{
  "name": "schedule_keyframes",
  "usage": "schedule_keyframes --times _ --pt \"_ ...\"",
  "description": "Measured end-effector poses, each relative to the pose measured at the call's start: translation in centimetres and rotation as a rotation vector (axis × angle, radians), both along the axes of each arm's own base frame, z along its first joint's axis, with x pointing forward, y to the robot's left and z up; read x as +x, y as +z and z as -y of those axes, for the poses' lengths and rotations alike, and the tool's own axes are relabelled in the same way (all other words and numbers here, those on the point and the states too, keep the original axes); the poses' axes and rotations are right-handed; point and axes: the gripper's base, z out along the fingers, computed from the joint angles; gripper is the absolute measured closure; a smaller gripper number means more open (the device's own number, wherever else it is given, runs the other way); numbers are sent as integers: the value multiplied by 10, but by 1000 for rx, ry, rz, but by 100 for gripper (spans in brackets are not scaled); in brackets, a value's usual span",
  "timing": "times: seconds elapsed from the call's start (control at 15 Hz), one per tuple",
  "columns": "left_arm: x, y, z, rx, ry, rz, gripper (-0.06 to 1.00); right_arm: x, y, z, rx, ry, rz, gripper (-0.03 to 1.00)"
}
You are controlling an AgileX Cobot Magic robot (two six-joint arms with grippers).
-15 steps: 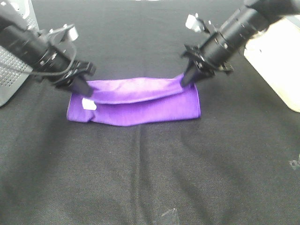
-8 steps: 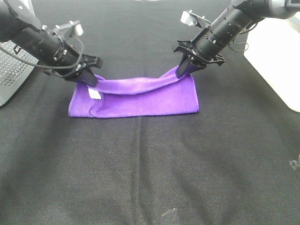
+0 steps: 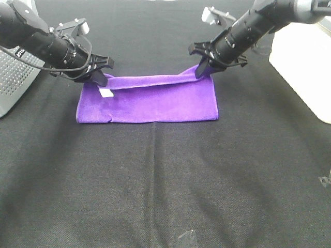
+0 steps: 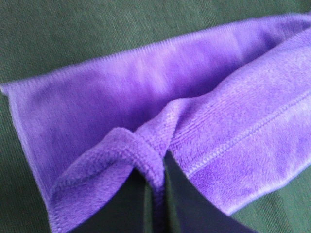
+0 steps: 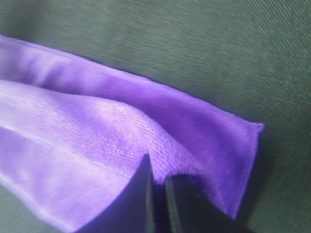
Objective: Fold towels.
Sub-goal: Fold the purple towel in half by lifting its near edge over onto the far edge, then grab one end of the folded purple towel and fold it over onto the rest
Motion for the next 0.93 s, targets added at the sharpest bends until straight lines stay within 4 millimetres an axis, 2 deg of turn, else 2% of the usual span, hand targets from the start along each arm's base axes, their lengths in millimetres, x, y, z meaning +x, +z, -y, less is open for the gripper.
schedule_keyframes --times 0.13,0.33,0.6,0.73,0.8,0.87,0.93 --pt "1 -8 0 8 -5 -14 94 2 -13 0 -7 -7 -12 96" --pt "1 -16 0 17 -6 -26 94 4 -23 0 -14 -9 -12 96" --pt "3 -16 -2 28 6 -4 91 7 -20 1 -14 -20 12 93" --pt "3 -16 -2 31 5 -2 81 7 -21 1 -15 -22 15 81" --pt "3 -16 -2 37 2 0 71 7 -22 2 -30 -16 18 66" --pt "3 -17 -2 45 -4 1 59 7 -22 3 -45 -10 20 59" --pt "3 -17 -3 52 -9 -3 45 6 -23 4 -64 3 19 39"
